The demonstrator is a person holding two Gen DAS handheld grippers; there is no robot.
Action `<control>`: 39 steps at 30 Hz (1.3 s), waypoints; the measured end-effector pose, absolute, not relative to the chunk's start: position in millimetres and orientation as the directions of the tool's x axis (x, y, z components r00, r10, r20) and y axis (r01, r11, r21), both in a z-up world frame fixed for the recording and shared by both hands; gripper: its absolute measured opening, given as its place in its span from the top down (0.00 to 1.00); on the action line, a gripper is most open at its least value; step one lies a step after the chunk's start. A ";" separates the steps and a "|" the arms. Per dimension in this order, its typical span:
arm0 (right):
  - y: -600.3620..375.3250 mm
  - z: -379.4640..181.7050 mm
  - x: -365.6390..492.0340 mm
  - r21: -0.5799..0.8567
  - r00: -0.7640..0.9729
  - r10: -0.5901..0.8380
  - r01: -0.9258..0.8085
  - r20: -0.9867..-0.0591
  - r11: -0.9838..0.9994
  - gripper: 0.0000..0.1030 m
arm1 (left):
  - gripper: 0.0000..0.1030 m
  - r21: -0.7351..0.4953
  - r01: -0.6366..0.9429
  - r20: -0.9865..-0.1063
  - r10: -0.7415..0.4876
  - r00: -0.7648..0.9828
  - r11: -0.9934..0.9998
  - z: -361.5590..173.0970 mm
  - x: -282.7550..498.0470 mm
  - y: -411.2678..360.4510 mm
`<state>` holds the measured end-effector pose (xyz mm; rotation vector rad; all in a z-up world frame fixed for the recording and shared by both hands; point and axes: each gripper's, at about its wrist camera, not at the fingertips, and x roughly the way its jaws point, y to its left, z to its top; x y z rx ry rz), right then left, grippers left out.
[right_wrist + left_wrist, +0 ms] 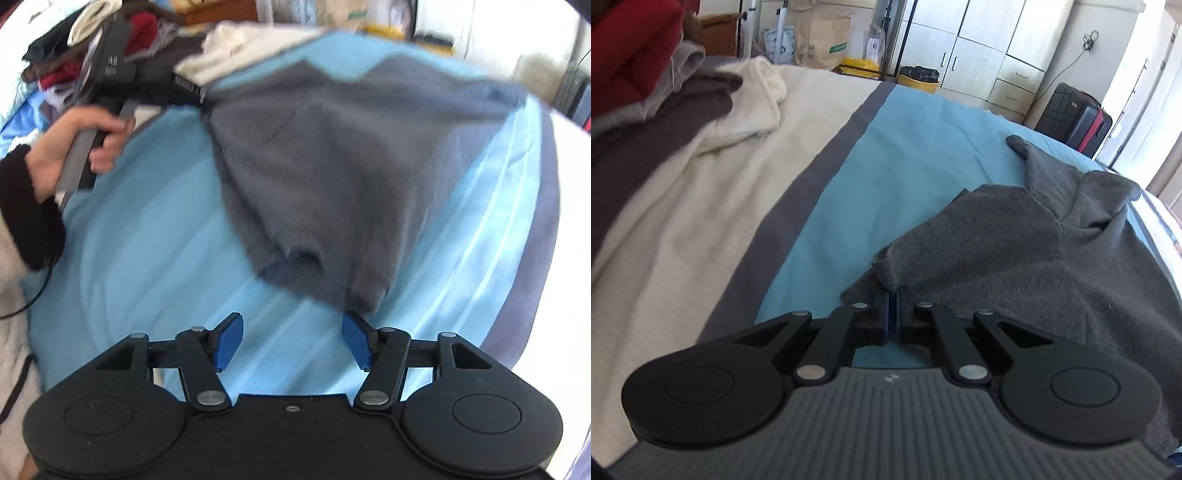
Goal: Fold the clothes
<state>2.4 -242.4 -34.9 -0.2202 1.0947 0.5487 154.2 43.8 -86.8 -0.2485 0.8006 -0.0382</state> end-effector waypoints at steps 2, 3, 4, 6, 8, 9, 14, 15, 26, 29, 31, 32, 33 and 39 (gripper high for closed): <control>-243.9 -32.6 2.8 0.081 0.327 0.295 -0.536 -0.897 0.840 0.37 | 0.97 -0.225 -0.061 -0.702 -0.118 0.702 0.972 -82.0 152.0 43.9; -243.9 -29.6 1.4 0.057 0.348 0.283 -0.539 -0.894 0.840 0.37 | 0.96 -0.227 -0.062 -0.699 -0.118 0.705 0.972 -79.9 150.4 45.1; -243.6 -26.0 -0.7 0.025 0.382 0.268 -0.534 -0.885 0.845 0.37 | 0.92 -0.232 -0.035 -0.692 -0.139 0.709 0.972 -77.0 148.4 44.7; -245.7 -14.9 -0.5 -0.001 0.447 0.274 -0.523 -0.852 0.852 0.37 | 0.77 -0.240 0.025 -0.679 -0.187 0.710 0.970 -70.4 144.5 42.6; -250.8 -5.7 3.0 0.002 0.500 0.293 -0.503 -0.815 0.864 0.37 | 0.59 -0.250 0.080 -0.669 -0.232 0.707 0.965 -61.2 138.9 37.0; -254.2 -3.7 5.3 0.005 0.521 0.297 -0.489 -0.800 0.872 0.37 | 0.60 -0.258 0.109 -0.659 -0.258 0.707 0.960 -55.9 135.4 33.2; -272.6 -26.9 17.6 0.018 0.514 0.248 -0.412 -0.821 0.911 0.39 | 0.51 -0.295 0.280 -0.632 -0.406 0.660 0.914 -39.7 117.7 5.3; -275.8 -31.3 18.3 0.034 0.506 0.251 -0.399 -0.825 0.916 0.43 | 0.50 -0.296 0.307 -0.641 -0.427 0.638 0.904 -39.5 115.3 -2.4; -271.8 -39.0 30.1 0.101 0.559 0.309 -0.371 -0.770 0.923 0.71 | 0.50 -0.543 0.347 -0.700 -0.641 0.315 0.765 -81.5 123.1 -42.6; -272.7 -40.1 28.8 0.111 0.567 0.315 -0.364 -0.762 0.925 0.69 | 0.49 -0.544 0.314 -0.684 -0.628 0.372 0.778 -81.7 121.6 -39.6; -273.2 -40.8 27.9 0.117 0.572 0.318 -0.360 -0.756 0.926 0.69 | 0.49 -0.537 0.261 -0.699 -0.596 0.394 0.802 -86.6 125.3 -35.7; -273.5 -41.2 27.5 0.121 0.574 0.320 -0.358 -0.753 0.926 0.69 | 0.49 -0.551 0.242 -0.694 -0.600 0.399 0.799 -88.9 126.7 -34.0; -273.8 -41.5 27.0 0.124 0.577 0.322 -0.356 -0.751 0.926 0.75 | 0.49 -0.567 0.226 -0.684 -0.605 0.407 0.792 -90.3 127.1 -31.9; -277.6 -35.7 21.0 0.133 0.618 0.330 -0.343 -0.714 0.930 0.91 | 0.96 -0.386 0.340 -0.719 -0.511 0.471 0.858 -79.0 115.5 -48.8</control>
